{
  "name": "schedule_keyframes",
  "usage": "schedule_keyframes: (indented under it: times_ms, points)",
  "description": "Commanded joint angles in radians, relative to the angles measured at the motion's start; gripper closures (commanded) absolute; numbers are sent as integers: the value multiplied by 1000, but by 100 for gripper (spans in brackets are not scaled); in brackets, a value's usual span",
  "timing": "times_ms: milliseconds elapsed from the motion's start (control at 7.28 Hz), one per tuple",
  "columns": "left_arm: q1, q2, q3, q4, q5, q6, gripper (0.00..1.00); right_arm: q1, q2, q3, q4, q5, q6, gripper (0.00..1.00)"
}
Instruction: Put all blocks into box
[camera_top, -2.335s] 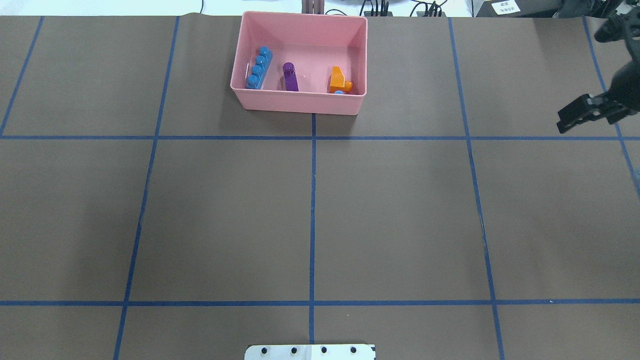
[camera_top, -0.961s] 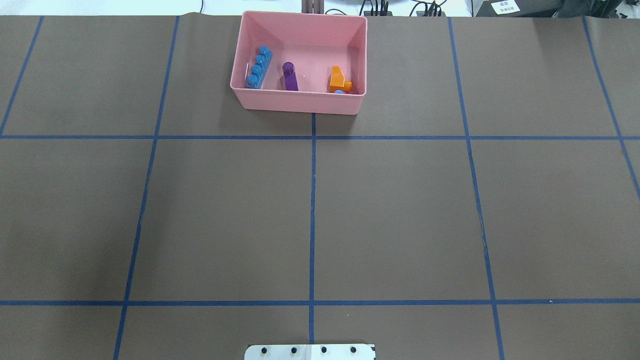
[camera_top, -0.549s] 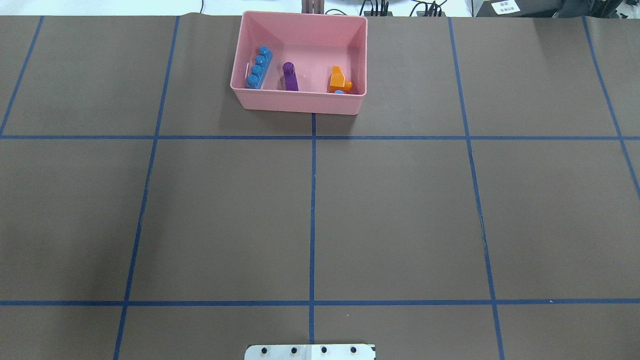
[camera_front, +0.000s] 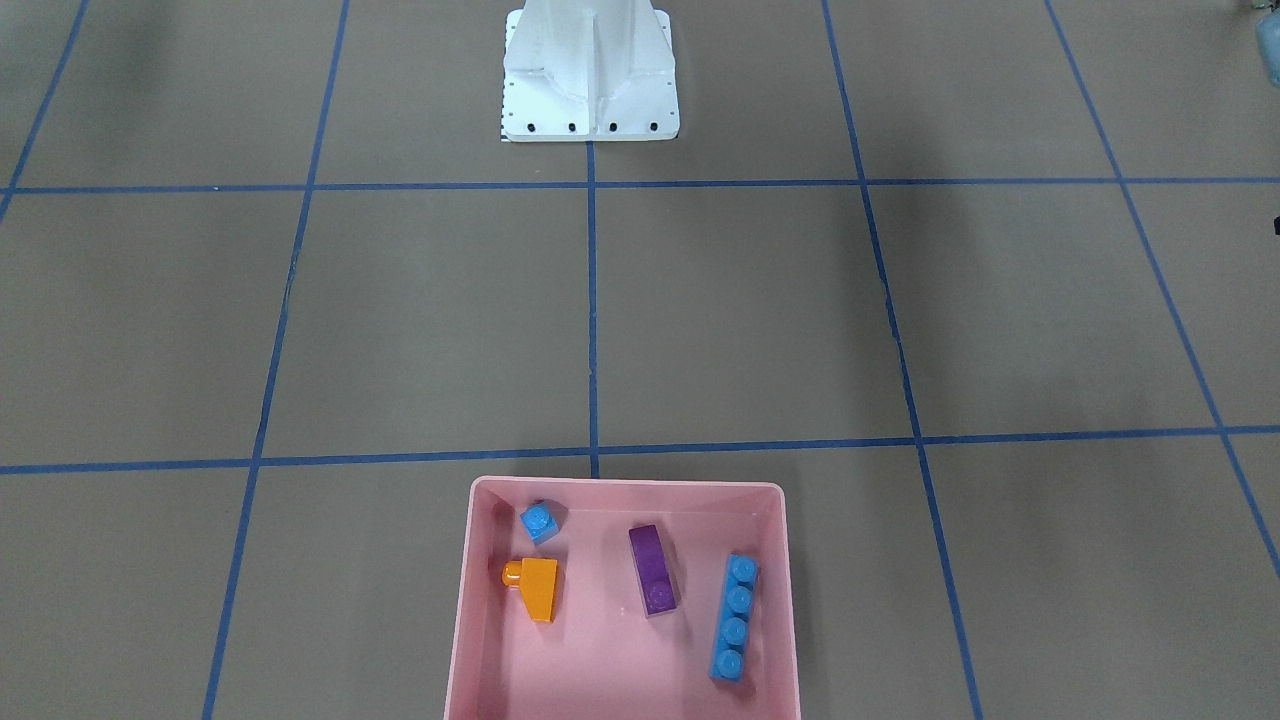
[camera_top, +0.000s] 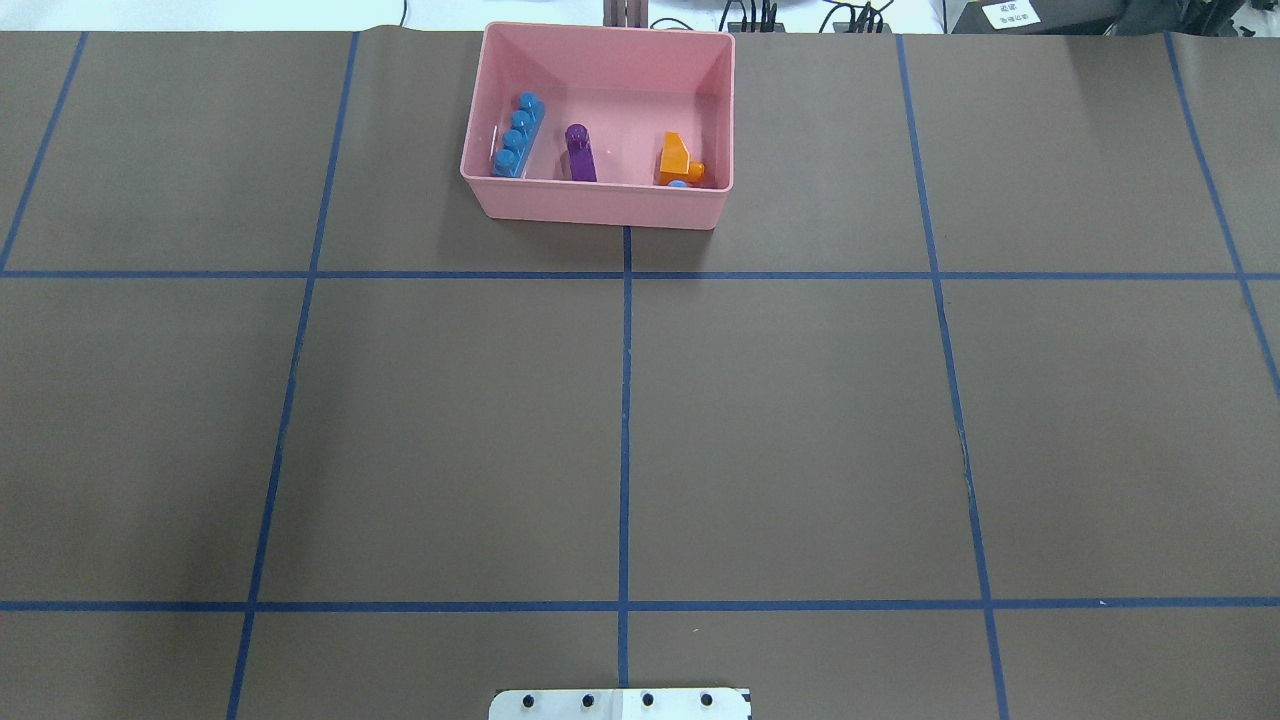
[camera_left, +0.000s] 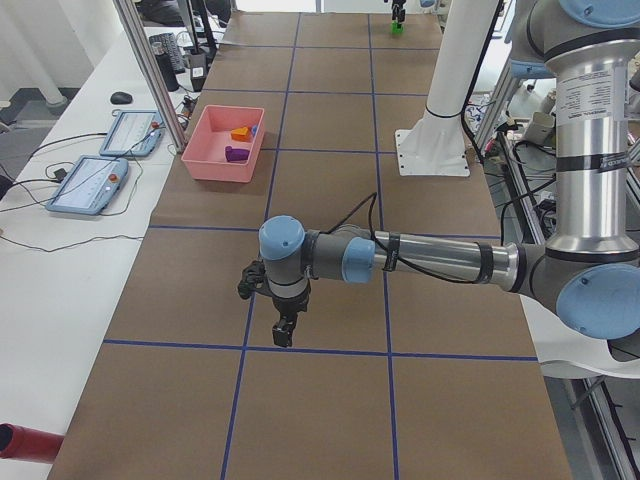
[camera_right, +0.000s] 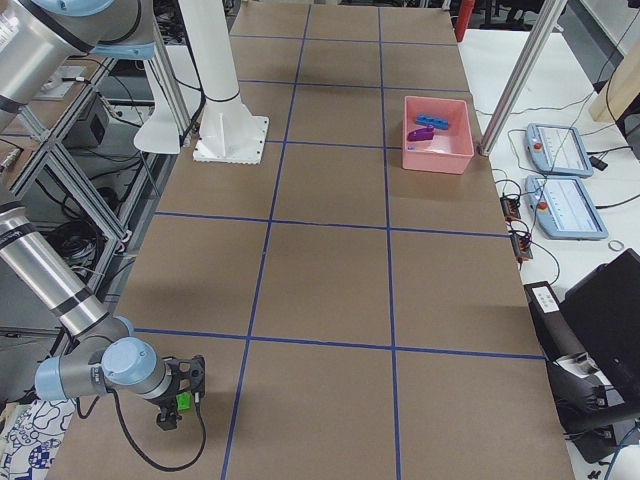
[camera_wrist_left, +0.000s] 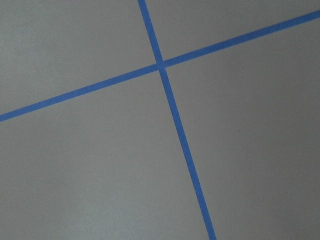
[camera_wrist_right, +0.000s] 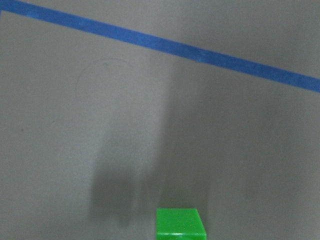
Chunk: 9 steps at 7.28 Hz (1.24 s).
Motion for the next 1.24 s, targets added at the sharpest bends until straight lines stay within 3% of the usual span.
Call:
schedule_keyframes:
  times_ms: [0,275,412,549,687,1099]
  points:
    - [0,4,-4,0,-1,-2,0,0,-1,-6,1,-1,5,23]
    - [1,3,-5,0,-1,-2,0,0,-7,-9,1,-2,-2,27]
    - [1,3,-7,0,-1,-2,0,0,-5,-17,1,-2,-2,45]
    - [0,3,-8,0,-1,-2,0,-1,-4,-17,1,-2,-2,83]
    - [1,3,-10,0,-1,-2,0,-2,-1,-17,1,-2,1,100]
    - [0,3,-10,2,-1,-2,0,0,33,29,-1,7,5,100]
